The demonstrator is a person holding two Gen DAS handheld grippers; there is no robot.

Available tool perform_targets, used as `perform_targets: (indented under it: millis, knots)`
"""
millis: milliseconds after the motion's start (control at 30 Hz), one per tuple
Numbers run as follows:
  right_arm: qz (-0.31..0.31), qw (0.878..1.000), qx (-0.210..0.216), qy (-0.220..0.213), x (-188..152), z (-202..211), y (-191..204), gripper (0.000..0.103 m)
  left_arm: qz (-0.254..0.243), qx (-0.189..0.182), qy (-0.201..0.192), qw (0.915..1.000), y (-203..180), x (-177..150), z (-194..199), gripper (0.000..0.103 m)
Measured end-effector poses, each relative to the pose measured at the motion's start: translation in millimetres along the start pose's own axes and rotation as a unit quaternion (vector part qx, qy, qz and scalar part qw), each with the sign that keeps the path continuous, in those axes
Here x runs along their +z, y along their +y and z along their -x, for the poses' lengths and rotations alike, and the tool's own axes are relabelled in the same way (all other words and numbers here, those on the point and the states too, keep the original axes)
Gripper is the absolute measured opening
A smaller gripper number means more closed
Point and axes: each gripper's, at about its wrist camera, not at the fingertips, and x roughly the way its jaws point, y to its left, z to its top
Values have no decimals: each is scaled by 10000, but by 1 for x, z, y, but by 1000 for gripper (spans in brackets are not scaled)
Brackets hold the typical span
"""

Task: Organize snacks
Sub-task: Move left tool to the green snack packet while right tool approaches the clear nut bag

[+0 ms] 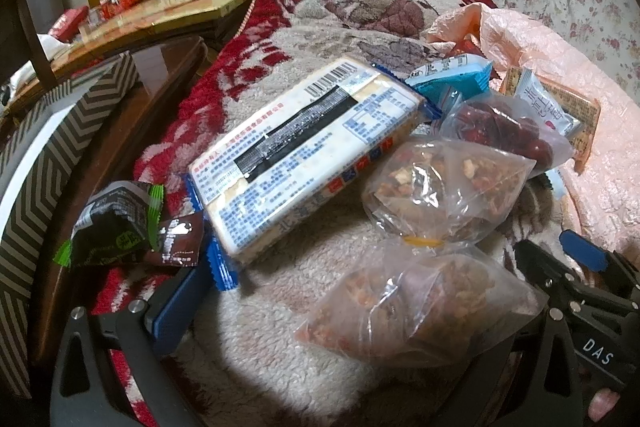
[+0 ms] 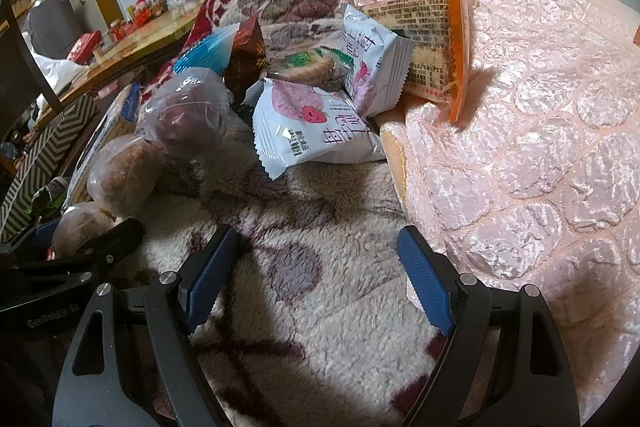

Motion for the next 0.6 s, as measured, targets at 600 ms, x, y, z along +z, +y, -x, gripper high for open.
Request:
perform_targets:
  millis: [600]
  knots:
    - [635,9961,514,-328,25,69,58,83,270,37,-634,9976,38,16,110,103]
